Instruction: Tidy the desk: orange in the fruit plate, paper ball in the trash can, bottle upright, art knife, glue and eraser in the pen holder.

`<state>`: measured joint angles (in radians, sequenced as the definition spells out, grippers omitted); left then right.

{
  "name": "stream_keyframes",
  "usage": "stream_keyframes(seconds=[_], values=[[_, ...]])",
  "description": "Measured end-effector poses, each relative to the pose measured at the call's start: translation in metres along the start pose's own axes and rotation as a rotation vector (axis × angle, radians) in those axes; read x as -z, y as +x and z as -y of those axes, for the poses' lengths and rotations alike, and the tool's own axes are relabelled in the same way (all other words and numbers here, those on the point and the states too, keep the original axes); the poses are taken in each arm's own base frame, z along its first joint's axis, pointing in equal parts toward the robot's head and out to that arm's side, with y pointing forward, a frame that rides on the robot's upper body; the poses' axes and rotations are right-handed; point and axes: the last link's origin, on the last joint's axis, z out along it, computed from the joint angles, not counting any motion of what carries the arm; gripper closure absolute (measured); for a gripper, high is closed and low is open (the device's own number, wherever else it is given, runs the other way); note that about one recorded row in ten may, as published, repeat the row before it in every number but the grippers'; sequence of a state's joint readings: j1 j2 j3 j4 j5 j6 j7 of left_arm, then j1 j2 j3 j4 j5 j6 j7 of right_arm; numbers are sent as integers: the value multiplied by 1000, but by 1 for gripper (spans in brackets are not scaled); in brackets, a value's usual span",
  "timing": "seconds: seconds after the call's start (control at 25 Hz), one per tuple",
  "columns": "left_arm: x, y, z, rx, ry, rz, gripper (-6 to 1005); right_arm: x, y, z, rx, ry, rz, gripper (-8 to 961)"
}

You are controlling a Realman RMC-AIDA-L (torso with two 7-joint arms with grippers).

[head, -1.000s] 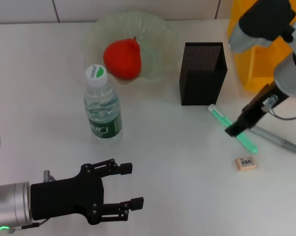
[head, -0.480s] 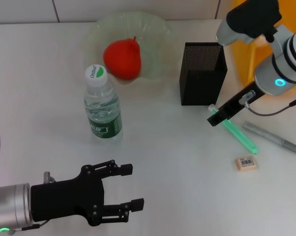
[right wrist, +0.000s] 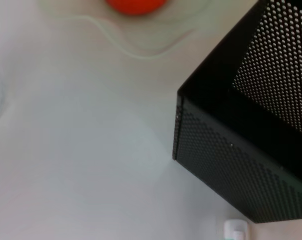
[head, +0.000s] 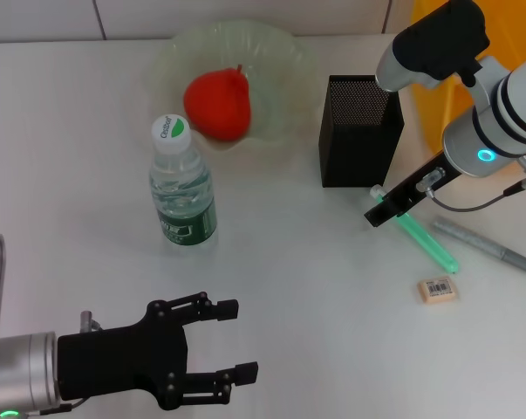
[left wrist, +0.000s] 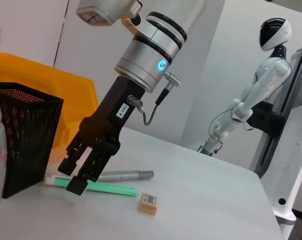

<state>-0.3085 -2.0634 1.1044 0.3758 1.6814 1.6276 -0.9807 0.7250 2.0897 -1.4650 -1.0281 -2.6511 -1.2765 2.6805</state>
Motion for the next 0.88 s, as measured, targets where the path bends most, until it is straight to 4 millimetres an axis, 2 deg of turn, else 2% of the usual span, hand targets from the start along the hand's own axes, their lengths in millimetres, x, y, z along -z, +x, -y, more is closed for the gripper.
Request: stream_keyframes(seconds=[0.28, 0.52, 0.76, 0.88], values=[[0, 0, 0, 3, -1, 1, 170, -3, 1, -1, -8, -14, 7, 306], [0, 0, -1, 4, -3, 0, 170, -4, 3, 0, -13, -16, 6, 527], [0, 0, -1, 8, -4, -2, 170, -5, 5, 0, -16, -17, 3, 564], [0, 0, -1, 8, -4, -2, 170, -5, 5, 0, -16, -19, 0, 642]])
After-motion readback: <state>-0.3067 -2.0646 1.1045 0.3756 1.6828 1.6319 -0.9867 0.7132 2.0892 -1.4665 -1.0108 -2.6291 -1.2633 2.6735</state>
